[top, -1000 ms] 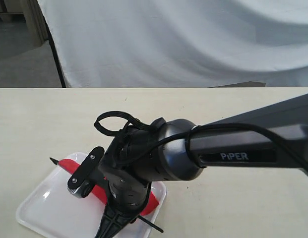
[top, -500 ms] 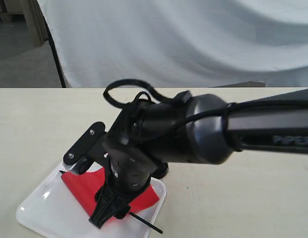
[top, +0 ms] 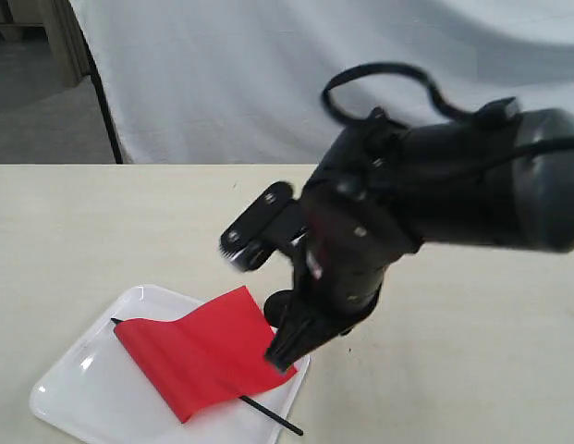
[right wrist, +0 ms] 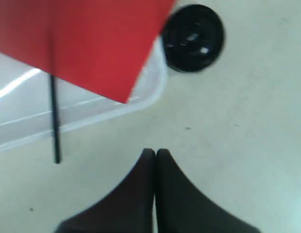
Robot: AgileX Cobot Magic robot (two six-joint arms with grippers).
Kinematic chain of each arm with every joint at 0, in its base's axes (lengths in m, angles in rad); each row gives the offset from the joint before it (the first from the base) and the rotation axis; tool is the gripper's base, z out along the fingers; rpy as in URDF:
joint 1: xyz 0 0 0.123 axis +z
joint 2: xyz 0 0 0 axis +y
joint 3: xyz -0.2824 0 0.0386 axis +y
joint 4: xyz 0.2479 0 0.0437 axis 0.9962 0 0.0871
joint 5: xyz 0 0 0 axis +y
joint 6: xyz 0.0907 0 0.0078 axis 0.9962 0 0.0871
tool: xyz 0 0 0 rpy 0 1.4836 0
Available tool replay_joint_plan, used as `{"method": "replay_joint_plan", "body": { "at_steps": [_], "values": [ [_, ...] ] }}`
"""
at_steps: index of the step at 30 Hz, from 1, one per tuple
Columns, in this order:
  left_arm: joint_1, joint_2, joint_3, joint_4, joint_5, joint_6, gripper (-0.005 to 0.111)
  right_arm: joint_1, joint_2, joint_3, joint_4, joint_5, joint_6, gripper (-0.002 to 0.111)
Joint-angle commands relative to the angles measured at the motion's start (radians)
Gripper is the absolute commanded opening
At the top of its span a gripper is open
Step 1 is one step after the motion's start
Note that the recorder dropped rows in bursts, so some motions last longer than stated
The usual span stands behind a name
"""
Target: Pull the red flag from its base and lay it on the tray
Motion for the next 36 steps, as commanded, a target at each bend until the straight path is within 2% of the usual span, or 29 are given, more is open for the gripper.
{"method": "replay_joint_plan", "body": {
  "at_steps": [1,6,13,17,29,36],
  "values": [
    [0.000,-0.002,0.002,-0.004,-0.009,0.005,0.000,-0.235,-0.106,0.010,0.032,0.065,0.008,0.000],
    [0.000,-0.002,0.002,-0.004,-0.009,0.005,0.000,-0.646,-0.375,0.176,0.101,-0.069,0.035,0.000],
    [0.000,-0.002,0.002,-0.004,-0.009,0.005,0.000,-0.914,-0.718,0.403,0.101,-0.263,0.109,0.000],
    [0.000,-0.002,0.002,-0.004,-0.009,0.005,0.000,-0.931,-1.067,0.569,0.115,-0.402,0.167,0.000],
    [0.000,-0.002,0.002,-0.004,-0.009,0.005,0.000,-0.781,-1.697,0.779,0.107,-0.528,0.175,0.000],
    [0.000,-0.002,0.002,-0.005,-0.007,0.005,0.000,-0.782,-1.697,0.785,0.112,-0.580,0.167,0.000]
  ]
}}
